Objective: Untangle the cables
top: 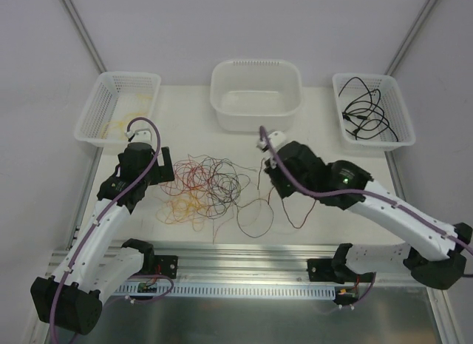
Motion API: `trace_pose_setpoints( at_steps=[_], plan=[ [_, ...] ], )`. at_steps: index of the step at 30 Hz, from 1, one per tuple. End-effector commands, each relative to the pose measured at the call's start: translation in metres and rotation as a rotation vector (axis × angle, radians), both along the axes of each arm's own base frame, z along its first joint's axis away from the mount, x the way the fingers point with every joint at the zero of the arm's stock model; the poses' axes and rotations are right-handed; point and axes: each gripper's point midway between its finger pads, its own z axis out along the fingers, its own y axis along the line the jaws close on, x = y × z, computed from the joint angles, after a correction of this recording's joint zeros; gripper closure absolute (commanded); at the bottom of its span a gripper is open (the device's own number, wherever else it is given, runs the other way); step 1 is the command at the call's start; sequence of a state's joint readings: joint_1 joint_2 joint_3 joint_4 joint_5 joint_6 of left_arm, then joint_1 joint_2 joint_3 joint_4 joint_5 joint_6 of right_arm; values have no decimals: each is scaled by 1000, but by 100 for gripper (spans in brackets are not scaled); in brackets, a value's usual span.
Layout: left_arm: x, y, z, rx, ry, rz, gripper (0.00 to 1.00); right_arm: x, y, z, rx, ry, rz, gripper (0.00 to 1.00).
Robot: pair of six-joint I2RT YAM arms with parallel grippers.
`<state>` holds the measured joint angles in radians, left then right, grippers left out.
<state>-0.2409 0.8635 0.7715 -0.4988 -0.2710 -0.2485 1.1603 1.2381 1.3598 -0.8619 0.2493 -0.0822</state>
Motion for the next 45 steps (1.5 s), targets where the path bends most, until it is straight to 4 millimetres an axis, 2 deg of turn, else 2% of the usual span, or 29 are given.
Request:
trace_pose_setpoints(
  at_steps=[1, 2, 3, 6, 8, 10, 12, 16, 19, 21, 25, 29, 32, 33, 38, 45],
  plan=[
    [2, 2, 3, 3, -14, 13, 1, 43, -82, -3, -77, -64, -313, 99],
    [2, 2, 3, 3, -14, 13, 1, 49, -93, -10, -74, -51, -364, 99],
    [2, 2, 2, 0, -12, 11, 1, 63, -115, -23, -76, -31, -467, 99],
    [2, 2, 2, 2, -10, 8, 1, 77, -140, -48, -25, 53, -606, 99],
    [2, 2, 1, 2, -9, 8, 1, 82, -143, -74, 16, 126, -663, 100],
    [2, 2, 2, 2, -12, 8, 1, 91, -159, -94, 18, 155, -753, 99],
    [2, 2, 1, 0, -10, 9, 1, 98, -174, -109, -8, 183, -836, 99],
    [2, 0, 1, -4, -7, 0, 1, 111, -187, -133, -28, 241, -917, 100],
    [2, -1, -1, -6, -2, -2, 1, 121, -184, -153, -35, 291, -914, 99],
    [2, -2, 0, -9, -4, -6, 1, 128, -169, -158, 7, 331, -881, 99],
    [2, -3, 0, -11, -1, -9, 1, 134, -146, -184, 49, 440, -851, 99],
    [2, -4, -1, -16, 4, -15, 1, 140, -123, -194, 81, 490, -818, 99],
    [2, -5, -1, -18, 5, -21, 1, 141, -115, -201, 70, 510, -815, 96],
    [3, -5, -1, -19, 5, -20, 1, 141, -114, -203, 67, 513, -818, 94],
    [3, -6, 0, -21, 4, -26, 1, 144, -111, -206, 54, 515, -837, 75],
    [2, -7, 0, -24, 3, -30, 1, 142, -128, -218, -106, 472, -895, 70]
  ],
)
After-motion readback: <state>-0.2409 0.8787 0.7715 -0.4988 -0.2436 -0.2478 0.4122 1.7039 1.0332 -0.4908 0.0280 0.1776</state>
